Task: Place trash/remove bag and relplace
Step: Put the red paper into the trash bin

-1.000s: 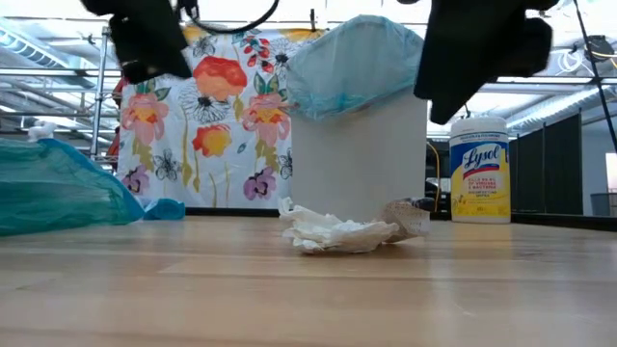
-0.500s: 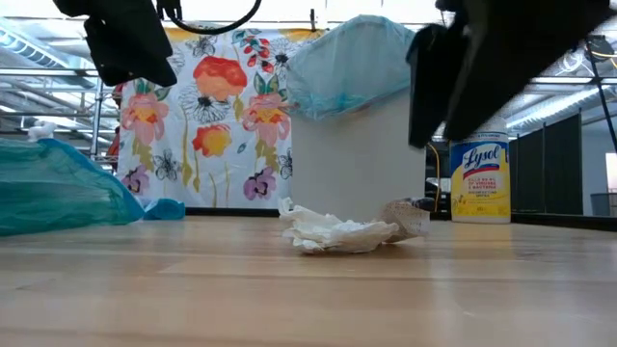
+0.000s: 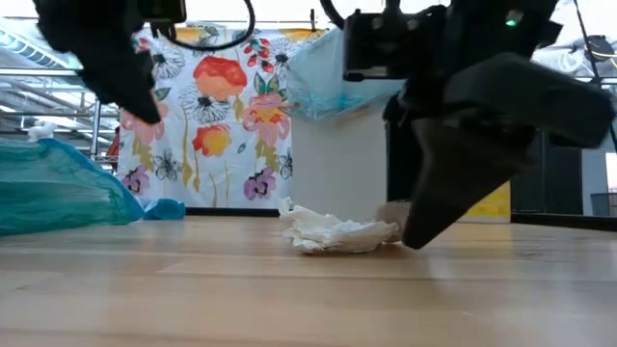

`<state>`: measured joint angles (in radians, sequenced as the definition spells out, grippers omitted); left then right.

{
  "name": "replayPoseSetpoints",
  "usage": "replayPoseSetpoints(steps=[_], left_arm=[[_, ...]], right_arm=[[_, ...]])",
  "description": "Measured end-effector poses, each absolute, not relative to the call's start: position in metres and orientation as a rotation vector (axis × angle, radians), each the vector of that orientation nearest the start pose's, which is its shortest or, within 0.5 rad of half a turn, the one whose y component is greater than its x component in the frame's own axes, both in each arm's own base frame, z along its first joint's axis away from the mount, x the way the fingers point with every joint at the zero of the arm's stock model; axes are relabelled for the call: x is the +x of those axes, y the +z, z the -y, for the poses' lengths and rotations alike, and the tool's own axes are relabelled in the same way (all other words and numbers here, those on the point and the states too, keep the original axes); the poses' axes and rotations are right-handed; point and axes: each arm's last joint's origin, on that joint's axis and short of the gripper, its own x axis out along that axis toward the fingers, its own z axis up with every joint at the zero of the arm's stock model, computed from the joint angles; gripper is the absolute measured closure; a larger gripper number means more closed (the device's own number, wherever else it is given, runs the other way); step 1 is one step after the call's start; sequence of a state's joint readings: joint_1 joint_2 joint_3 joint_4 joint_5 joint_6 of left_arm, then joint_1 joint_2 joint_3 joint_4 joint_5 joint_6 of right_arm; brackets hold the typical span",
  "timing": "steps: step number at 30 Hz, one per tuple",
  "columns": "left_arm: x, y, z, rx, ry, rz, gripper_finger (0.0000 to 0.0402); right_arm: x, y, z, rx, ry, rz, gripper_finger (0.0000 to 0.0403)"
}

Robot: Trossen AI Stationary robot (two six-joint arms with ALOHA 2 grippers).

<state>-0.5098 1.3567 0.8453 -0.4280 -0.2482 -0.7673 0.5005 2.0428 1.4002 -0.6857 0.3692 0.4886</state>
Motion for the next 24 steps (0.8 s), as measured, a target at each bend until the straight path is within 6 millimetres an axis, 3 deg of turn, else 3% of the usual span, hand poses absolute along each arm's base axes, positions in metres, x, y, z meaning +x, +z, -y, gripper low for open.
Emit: replayPoseSetpoints(steps=[5,12,16,21,24], left_arm=[[0.226,0.198,0.117,-0.329,0.120,-0.949,0.0269],[0.214,0.178,0.105,-0.253,0.108,-1.030,0.0269],[0.213,0.172,0.093,-0.211,0.084,-1.063,0.0269],[0.209,0.168,0.070,-0.195,0.080,-1.083,0.0269],[0.209,0.171,0.058,-0.178,0.069,-1.069,0.0269]], right_arm=[[0.358,0.148,-0.168,-0.112,-0.207,-1.179,0.0223],[0.365,0.159,-0.155,0.066,-0.227,-1.260,0.0384],[0.371,0.184,-0.156,0.060,-0.254,-1.262,0.0394],[0.379,0.236,-0.157,0.025,-0.250,-1.246,0.0401],[0.378,0.265,-0.147,0.018,-0.308,-1.271,0.0402]])
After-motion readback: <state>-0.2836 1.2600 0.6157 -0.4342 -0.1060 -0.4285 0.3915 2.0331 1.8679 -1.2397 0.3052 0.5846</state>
